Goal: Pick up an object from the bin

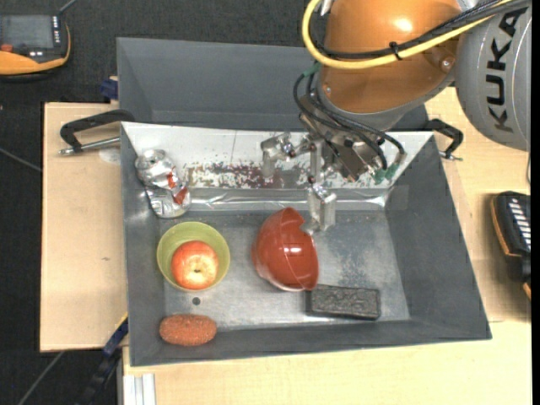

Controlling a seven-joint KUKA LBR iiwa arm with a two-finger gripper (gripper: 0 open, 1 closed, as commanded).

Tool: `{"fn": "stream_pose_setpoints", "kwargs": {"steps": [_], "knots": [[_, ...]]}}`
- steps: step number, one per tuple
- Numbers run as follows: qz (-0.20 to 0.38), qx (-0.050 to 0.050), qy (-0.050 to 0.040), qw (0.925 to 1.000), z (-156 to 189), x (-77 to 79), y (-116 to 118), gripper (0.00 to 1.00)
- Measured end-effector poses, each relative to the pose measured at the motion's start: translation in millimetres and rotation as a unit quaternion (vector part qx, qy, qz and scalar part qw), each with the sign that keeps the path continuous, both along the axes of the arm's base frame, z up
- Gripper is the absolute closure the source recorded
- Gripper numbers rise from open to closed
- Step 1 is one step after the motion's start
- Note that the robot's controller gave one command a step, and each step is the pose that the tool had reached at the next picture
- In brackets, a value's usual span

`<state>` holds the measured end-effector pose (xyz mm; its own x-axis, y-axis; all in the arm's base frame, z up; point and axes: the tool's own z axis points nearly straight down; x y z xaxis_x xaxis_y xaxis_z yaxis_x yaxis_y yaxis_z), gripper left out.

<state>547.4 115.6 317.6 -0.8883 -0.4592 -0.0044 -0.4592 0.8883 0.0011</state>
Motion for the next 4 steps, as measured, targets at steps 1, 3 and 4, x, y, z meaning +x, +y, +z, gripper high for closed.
{"fn": "stream_pose_setpoints", "kwargs": {"steps": [1,3,4], "knots": [[0.22,-0.001,0.0004,0.9755,-93.4,14.1,-36.0,0.0],[0.221,0.0,-0.0019,0.9754,-91.2,14.8,-34.5,0.0],[0.337,0.001,-0.0013,0.9415,-202.9,26.6,-46.3,0.0]]}}
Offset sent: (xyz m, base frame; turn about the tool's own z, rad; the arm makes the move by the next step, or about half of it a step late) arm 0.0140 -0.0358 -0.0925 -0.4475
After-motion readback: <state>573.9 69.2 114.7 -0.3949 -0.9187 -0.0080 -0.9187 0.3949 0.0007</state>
